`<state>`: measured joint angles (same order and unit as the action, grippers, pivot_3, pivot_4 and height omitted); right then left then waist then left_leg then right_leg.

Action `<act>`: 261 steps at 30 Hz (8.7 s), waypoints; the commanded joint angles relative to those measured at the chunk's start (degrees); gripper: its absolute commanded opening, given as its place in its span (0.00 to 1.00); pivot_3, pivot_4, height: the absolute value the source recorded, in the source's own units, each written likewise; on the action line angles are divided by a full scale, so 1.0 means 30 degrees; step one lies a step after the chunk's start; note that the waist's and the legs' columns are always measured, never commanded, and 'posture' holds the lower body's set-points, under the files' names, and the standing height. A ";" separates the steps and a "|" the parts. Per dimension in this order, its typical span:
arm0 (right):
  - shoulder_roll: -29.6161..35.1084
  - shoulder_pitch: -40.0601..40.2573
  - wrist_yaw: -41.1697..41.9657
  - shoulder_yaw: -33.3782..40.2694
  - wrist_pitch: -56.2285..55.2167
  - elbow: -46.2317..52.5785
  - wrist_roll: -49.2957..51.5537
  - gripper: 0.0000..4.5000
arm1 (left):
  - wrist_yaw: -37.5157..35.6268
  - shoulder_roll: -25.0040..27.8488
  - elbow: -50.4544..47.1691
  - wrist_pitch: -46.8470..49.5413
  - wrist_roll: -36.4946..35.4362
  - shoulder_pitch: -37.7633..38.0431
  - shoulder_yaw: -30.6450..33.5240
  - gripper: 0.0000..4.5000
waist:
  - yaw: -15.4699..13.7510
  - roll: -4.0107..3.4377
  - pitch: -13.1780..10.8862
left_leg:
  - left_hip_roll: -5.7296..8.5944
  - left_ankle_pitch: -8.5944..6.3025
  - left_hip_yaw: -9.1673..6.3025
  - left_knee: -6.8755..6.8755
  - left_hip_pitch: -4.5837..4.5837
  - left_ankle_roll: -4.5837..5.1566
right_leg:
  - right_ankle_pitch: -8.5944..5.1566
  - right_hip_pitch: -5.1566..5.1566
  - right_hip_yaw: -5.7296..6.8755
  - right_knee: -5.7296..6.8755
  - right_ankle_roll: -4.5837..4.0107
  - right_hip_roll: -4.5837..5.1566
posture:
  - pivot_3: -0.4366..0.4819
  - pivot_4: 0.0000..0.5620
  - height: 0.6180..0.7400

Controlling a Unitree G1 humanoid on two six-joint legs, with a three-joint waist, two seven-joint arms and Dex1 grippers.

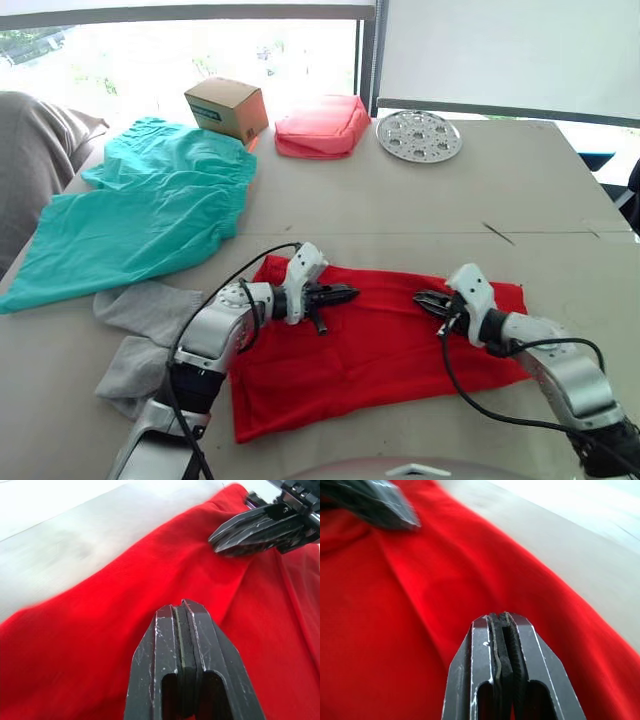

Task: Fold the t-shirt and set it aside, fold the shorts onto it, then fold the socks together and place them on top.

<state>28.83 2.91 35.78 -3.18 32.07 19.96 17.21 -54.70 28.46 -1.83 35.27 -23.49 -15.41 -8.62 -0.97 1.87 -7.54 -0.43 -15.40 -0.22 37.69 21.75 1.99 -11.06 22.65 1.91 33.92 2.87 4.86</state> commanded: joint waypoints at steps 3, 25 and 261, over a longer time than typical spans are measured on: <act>-0.0247 0.2038 -0.2668 0.5508 0.2766 0.0055 0.1547 0.00 | 0.0099 0.1257 0.0073 0.1830 -0.1648 0.1169 0.2511 0.02 | -0.0004 -0.0033 0.0083 | -0.0003 -0.0003 0.0003 0.0000 -0.0005 0.0003 | -0.0011 0.0001 -0.0002 -0.0002 0.0017 0.0018 | 0.48 0.27 0.99; 0.3951 0.3321 0.0324 0.7864 0.0208 0.2303 0.2107 0.90 | -0.1295 0.4578 -0.1054 0.3161 -0.4744 -0.0013 0.5809 0.70 | 0.0058 -0.0177 0.0057 | 0.0006 -0.0008 0.0028 -0.0019 0.0013 0.0012 | -0.0045 0.0013 -0.0024 -0.0021 0.0065 0.0004 | 0.48 0.27 0.99; 0.7196 0.5440 0.0942 -0.1791 -2.4943 -0.0177 -1.4462 0.02 | -0.2754 0.6859 -0.3073 -1.9960 0.3785 1.1845 0.4014 0.00 | 0.0005 0.0140 -0.0020 | -0.0298 -0.0028 0.0502 -0.0139 -0.0035 -0.0073 | -0.0113 0.0258 0.0008 0.0020 0.0039 0.0026 | 0.48 0.27 0.99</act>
<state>49.31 18.91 38.65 -9.18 -41.63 19.62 -26.80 -62.66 48.41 -9.14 -25.13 -10.72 20.38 2.83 -0.96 2.29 -7.60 -1.32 -15.48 1.28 37.28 21.64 1.77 -11.40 23.41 1.93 33.98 2.99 4.94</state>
